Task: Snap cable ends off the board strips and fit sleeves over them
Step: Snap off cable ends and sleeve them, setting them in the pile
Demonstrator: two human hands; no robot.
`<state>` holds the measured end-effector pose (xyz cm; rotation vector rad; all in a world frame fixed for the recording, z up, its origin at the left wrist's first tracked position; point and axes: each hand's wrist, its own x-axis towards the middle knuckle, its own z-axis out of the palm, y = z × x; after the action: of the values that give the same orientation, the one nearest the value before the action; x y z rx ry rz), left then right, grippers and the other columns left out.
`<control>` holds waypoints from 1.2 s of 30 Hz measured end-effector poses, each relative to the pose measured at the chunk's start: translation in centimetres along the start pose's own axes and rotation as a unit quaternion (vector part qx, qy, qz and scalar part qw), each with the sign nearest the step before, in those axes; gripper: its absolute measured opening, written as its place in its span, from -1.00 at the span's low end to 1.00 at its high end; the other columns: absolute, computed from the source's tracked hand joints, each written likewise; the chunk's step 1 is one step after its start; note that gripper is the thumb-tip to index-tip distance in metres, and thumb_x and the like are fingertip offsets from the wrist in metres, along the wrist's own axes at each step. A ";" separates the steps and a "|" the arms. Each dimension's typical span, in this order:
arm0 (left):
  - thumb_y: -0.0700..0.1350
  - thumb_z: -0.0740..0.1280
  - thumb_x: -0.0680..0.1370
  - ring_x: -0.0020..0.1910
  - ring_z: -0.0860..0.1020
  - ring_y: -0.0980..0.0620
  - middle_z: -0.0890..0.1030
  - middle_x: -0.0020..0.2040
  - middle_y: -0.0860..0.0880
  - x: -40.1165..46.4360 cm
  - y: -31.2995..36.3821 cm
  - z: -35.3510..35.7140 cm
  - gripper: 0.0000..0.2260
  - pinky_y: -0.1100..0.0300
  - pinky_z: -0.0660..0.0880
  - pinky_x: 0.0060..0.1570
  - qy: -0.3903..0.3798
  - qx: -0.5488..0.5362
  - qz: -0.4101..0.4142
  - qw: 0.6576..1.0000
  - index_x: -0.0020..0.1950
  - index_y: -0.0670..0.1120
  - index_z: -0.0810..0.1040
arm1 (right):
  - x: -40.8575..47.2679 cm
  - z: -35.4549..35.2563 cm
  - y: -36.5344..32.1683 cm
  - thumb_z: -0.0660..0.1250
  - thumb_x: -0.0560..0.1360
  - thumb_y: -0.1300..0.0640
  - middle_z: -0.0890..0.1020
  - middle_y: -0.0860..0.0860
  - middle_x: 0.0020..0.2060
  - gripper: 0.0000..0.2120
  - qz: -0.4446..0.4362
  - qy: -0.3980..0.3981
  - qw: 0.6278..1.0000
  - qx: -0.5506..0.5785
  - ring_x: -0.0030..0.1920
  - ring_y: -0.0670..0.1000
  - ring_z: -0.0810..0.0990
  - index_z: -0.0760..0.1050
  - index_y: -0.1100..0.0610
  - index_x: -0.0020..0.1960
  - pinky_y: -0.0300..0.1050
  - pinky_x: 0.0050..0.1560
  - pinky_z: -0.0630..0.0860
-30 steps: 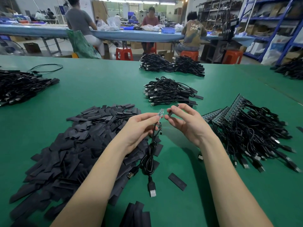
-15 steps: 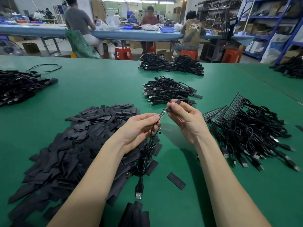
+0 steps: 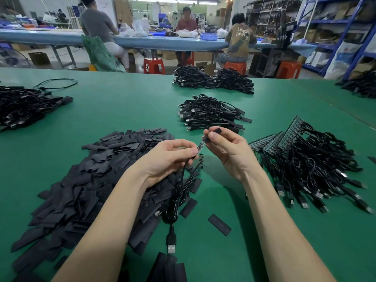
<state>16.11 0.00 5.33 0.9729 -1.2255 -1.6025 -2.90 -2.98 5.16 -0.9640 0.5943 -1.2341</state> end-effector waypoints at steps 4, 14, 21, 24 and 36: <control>-0.18 0.48 0.39 -0.32 0.55 0.10 0.64 -0.23 -0.03 -0.3 0.2 -0.4 -0.82 0.36 0.51 -0.25 -0.025 0.014 0.005 1.000 -0.03 -0.17 0.65 | -0.3 -0.5 -0.4 0.48 0.33 0.24 0.75 0.06 -0.11 -0.87 0.048 -0.032 0.998 -0.024 -0.13 -0.06 0.72 0.75 0.09 -0.17 -0.27 -0.10 0.62; -0.19 0.47 0.41 -0.30 0.56 0.09 0.65 -0.22 -0.05 -0.4 -0.1 -0.6 -0.84 0.34 0.53 -0.22 -0.041 0.021 0.008 0.999 -0.02 -0.17 0.64 | -0.6 -0.5 -0.5 0.46 0.37 0.25 0.75 0.05 -0.06 -0.85 0.058 -0.083 0.993 -0.052 -0.10 -0.08 0.71 0.73 0.04 -0.14 -0.24 -0.07 0.62; -0.13 0.51 0.39 -0.32 0.58 0.08 0.69 -0.14 -0.13 -0.1 0.2 -0.4 -0.68 0.34 0.51 -0.31 0.008 0.007 0.015 1.000 0.05 -0.12 0.47 | -0.2 -0.2 0.1 0.48 0.35 0.24 0.74 0.09 -0.09 -0.88 0.073 -0.055 0.996 -0.018 -0.15 -0.05 0.72 0.66 0.13 -0.11 -0.27 -0.12 0.62; -0.09 0.51 0.49 -0.26 0.64 0.07 0.73 -0.12 -0.13 0.4 -0.1 -0.2 -0.79 0.33 0.53 -0.27 0.066 0.098 0.059 0.991 0.04 -0.12 0.58 | 0.3 -0.3 0.4 0.49 0.37 0.23 0.74 0.12 -0.10 -0.89 0.062 0.004 0.998 -0.012 -0.15 -0.04 0.72 0.66 0.17 -0.10 -0.29 -0.11 0.62; -0.16 0.57 0.45 -0.31 0.64 0.11 0.72 -0.29 -0.04 1.0 -1.2 -0.2 -0.93 0.37 0.51 -0.22 0.103 0.211 0.158 0.959 -0.09 -0.04 0.77 | 0.8 -0.6 1.0 0.54 0.32 0.19 0.73 0.15 -0.11 -0.94 0.072 0.063 0.995 -0.009 -0.12 0.00 0.72 0.73 0.17 -0.22 -0.28 -0.10 0.62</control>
<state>15.79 -0.83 4.08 1.1063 -1.5191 -0.9840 -2.61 -3.88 4.07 -0.8469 0.7617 -1.1678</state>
